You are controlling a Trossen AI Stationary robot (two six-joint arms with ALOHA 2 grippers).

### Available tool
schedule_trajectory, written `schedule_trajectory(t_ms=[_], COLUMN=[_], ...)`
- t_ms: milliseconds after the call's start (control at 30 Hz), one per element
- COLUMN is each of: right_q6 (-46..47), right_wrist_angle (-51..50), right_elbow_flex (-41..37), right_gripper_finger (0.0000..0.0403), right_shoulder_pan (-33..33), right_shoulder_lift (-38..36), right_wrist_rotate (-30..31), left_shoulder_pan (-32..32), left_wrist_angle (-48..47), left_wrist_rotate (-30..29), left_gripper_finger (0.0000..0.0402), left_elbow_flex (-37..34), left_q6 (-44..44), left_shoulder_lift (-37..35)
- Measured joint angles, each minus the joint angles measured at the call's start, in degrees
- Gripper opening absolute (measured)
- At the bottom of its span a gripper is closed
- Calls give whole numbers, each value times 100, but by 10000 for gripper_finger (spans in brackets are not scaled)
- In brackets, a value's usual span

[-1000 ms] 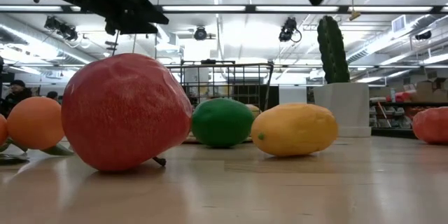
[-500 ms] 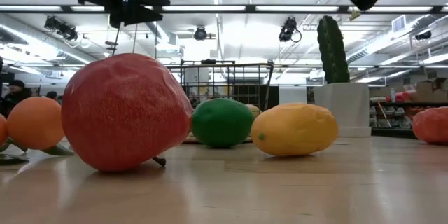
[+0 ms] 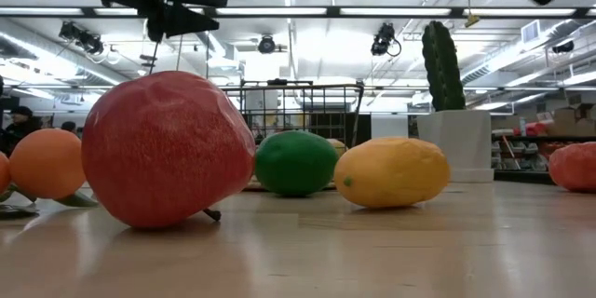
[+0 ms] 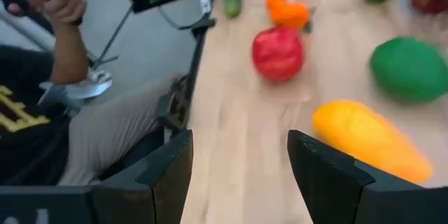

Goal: Build produce basket
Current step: Put the green pear into the gold wire basket

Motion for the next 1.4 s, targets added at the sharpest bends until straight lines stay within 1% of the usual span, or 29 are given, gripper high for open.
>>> schedule_trajectory(t_ms=[167, 300, 433, 600, 667, 733, 1033, 1100, 1233, 1400], right_q6=[397, 611, 653, 649, 606, 505, 63, 18, -79, -675], right_wrist_angle=[-338, -399, -373, -355, -379, -362, -458, -485, -492, -423], right_elbow_flex=[2, 2, 2, 2, 1, 0, 0, 0, 0, 0], right_gripper_finger=[238, 238, 238, 228, 211, 186, 25, 18, 28, 18], right_shoulder_pan=[548, 797, 918, 922, 922, 921, 917, 917, 833, 529], right_shoulder_lift=[319, 787, 1225, 1564, 1604, 1583, 1395, 1394, 1394, 1356], right_wrist_rotate=[438, 669, 752, 815, 805, 823, 852, 849, 869, 784], left_shoulder_pan=[-372, -657, -891, -1206, -1320, -1400, -1593, -1628, -1635, -1629], left_wrist_angle=[52, 277, 586, 786, 813, 838, 862, 862, 862, 862], left_wrist_rotate=[1, -5, -29, -379, -539, -655, -873, -905, -928, -1023], left_gripper_finger=[298, 298, 298, 298, 298, 298, 298, 298, 298, 298], left_elbow_flex=[0, 0, 0, 0, 0, 0, 0, 0, 0, 0], left_q6=[-521, -746, -930, -1080, -1113, -1189, -1353, -1353, -1349, -1344], left_shoulder_lift=[377, 644, 828, 1029, 1096, 1153, 1186, 1186, 1186, 1186])
